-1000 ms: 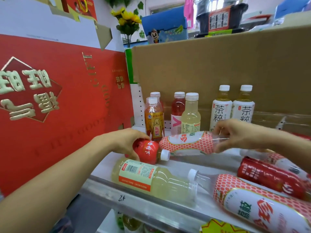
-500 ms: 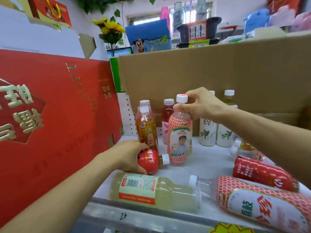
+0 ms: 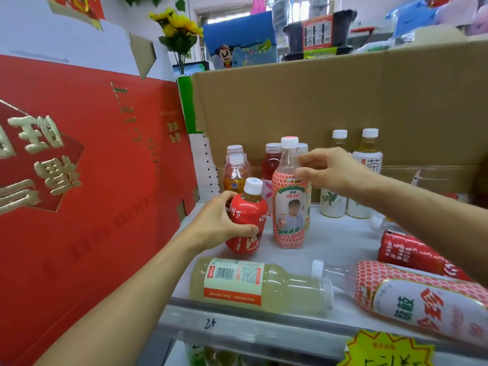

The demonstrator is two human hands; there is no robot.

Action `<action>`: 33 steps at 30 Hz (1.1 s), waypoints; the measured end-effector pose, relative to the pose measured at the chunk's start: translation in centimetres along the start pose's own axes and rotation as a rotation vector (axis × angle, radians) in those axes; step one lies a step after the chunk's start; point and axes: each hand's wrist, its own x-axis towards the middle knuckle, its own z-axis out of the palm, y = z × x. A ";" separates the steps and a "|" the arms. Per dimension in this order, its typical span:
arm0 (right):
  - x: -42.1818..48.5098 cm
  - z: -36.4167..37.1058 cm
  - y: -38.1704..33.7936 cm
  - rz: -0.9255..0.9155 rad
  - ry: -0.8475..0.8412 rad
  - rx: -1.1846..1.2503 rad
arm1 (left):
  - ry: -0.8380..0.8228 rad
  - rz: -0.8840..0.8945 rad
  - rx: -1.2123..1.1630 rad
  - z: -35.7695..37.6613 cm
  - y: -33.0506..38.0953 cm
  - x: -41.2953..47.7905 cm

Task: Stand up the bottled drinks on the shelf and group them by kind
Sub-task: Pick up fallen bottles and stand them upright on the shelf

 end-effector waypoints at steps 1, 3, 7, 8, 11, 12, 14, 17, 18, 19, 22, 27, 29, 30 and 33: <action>-0.6 -0.1 0.3 0.013 0.004 -0.020 | 0.001 -0.014 -0.001 0.3 -0.1 -0.1; -1.7 -0.1 1.1 0.014 0.006 -0.057 | -0.001 -0.048 0.002 0.8 -0.4 -0.4; -4.7 -0.4 1.8 0.025 -0.140 -0.112 | -0.076 -0.137 -0.021 0.4 0.5 -1.5; -5.5 -0.5 1.8 0.029 -0.215 -0.152 | -0.060 -0.146 -0.021 0.3 0.8 -2.1; -8.0 -1.1 2.3 0.059 -0.425 -0.289 | 0.174 -0.118 0.023 0.7 1.7 -5.6; -8.8 -1.3 2.7 0.074 -0.464 -0.336 | 0.240 -0.046 0.058 1.2 1.9 -7.2; -10.1 -1.7 3.3 0.096 -0.517 -0.441 | 0.160 0.137 0.096 2.4 2.7 -10.2; -11.2 -1.8 3.8 0.071 -0.577 -0.620 | -0.081 0.246 0.358 3.5 2.7 -11.3; -11.5 -1.8 3.9 0.065 -0.593 -0.668 | -0.117 0.272 0.514 3.6 2.5 -10.8; -11.7 -1.8 4.1 0.070 -0.604 -0.694 | -0.139 0.292 0.651 3.5 2.3 -10.3; -11.9 -1.9 4.8 0.102 -0.610 -0.692 | -0.174 0.329 0.862 3.1 1.3 -8.8; -11.8 -2.4 5.8 0.097 -0.570 -0.650 | -0.122 0.377 0.854 3.0 0.6 -7.9; -11.8 -2.4 6.1 0.085 -0.546 -0.611 | -0.050 0.383 0.730 2.9 0.1 -8.1; -11.9 -2.5 6.1 0.080 -0.524 -0.589 | 0.006 0.384 0.626 2.7 -0.2 -8.2; -11.6 -3.4 4.6 0.071 -0.406 -0.451 | 0.172 0.342 0.207 2.3 -0.6 -8.4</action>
